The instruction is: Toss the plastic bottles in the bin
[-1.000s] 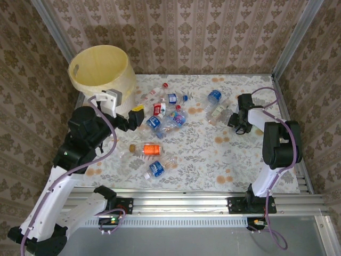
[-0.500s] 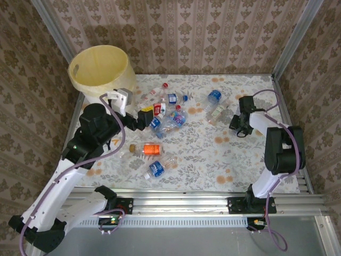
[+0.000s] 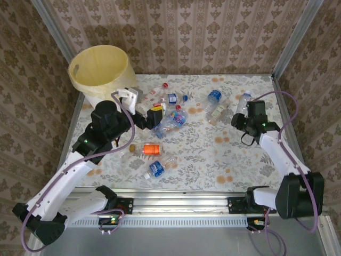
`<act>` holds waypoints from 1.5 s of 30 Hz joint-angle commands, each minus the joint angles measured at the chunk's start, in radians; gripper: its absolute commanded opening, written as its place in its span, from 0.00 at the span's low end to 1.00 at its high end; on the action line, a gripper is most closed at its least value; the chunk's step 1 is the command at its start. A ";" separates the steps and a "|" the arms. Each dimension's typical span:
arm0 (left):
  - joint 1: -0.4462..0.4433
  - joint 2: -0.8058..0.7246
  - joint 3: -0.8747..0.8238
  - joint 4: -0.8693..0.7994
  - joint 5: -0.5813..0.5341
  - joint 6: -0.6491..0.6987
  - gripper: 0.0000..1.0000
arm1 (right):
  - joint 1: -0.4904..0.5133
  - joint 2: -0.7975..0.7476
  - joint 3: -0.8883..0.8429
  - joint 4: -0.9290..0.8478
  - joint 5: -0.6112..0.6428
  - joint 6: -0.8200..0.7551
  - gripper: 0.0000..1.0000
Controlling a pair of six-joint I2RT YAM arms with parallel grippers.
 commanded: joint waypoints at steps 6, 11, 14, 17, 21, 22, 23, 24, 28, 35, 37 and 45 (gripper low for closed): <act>-0.060 0.060 0.014 0.073 0.021 -0.013 1.00 | 0.108 -0.198 -0.051 0.078 -0.037 -0.036 0.44; -0.063 0.118 0.026 0.101 0.079 -0.051 1.00 | 0.216 -0.265 -0.063 0.106 0.023 -0.076 0.44; -0.063 0.155 0.034 0.115 0.113 -0.075 1.00 | 0.239 -0.306 -0.081 0.136 0.022 -0.080 0.44; -0.064 0.180 0.028 0.153 0.140 -0.102 1.00 | 0.264 -0.336 -0.092 0.159 0.012 -0.081 0.44; -0.065 0.226 0.042 0.183 0.186 -0.135 1.00 | 0.310 -0.339 -0.089 0.173 -0.015 -0.085 0.43; -0.067 0.237 0.046 0.188 0.195 -0.142 1.00 | 0.327 -0.334 -0.087 0.175 -0.015 -0.089 0.43; -0.068 0.249 0.052 0.192 0.205 -0.148 1.00 | 0.344 -0.330 -0.085 0.178 -0.007 -0.094 0.43; -0.071 0.260 0.057 0.196 0.215 -0.153 1.00 | 0.365 -0.325 -0.083 0.181 0.004 -0.097 0.43; -0.082 0.287 0.060 0.226 0.241 -0.173 1.00 | 0.419 -0.304 -0.083 0.196 0.019 -0.098 0.42; -0.109 0.345 0.072 0.277 0.285 -0.203 1.00 | 0.504 -0.276 -0.082 0.236 0.048 -0.106 0.42; -0.117 0.364 0.078 0.284 0.279 -0.210 1.00 | 0.523 -0.273 -0.080 0.249 0.048 -0.105 0.42; -0.128 0.431 0.103 0.337 0.304 -0.266 1.00 | 0.597 -0.239 -0.074 0.266 0.060 -0.112 0.42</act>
